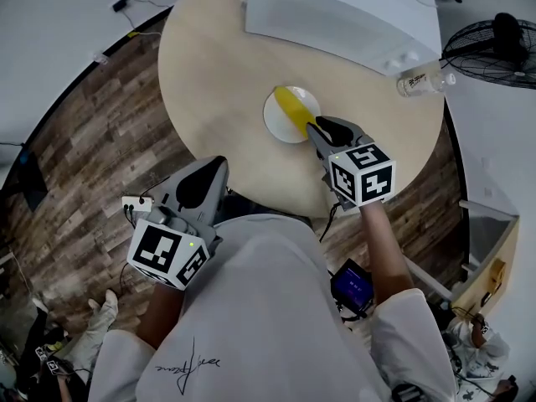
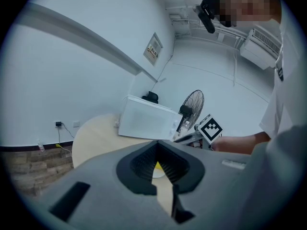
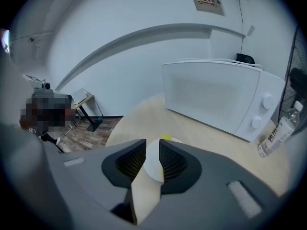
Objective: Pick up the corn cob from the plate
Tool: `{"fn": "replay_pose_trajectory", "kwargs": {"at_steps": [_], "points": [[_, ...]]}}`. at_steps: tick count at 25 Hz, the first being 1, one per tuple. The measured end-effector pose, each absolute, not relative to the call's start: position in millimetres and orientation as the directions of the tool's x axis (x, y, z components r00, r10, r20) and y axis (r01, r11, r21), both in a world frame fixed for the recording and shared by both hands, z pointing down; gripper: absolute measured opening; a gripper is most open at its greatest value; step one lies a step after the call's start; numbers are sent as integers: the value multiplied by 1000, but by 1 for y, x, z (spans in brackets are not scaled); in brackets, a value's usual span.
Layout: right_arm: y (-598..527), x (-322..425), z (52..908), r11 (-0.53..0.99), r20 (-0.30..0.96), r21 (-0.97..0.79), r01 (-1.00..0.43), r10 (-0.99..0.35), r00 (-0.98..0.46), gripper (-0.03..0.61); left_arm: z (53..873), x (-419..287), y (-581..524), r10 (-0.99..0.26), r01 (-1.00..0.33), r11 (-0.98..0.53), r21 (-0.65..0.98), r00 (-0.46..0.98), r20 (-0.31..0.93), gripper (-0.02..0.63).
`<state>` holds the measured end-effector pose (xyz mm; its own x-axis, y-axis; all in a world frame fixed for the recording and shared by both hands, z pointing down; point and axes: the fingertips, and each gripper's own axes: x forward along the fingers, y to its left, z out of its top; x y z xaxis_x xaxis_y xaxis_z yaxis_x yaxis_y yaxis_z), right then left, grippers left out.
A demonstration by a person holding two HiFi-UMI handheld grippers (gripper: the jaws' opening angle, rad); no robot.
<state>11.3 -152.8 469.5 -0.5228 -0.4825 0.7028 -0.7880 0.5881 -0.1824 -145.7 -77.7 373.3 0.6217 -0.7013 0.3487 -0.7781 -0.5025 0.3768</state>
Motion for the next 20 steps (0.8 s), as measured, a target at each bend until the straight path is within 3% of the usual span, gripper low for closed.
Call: {"fn": "replay_pose_trajectory", "kwargs": {"at_steps": [20], "points": [[-182, 10, 530, 610, 796, -172, -774, -377, -474, 179, 383, -161, -81, -730, -816, -428, 389, 565, 384, -3]]}}
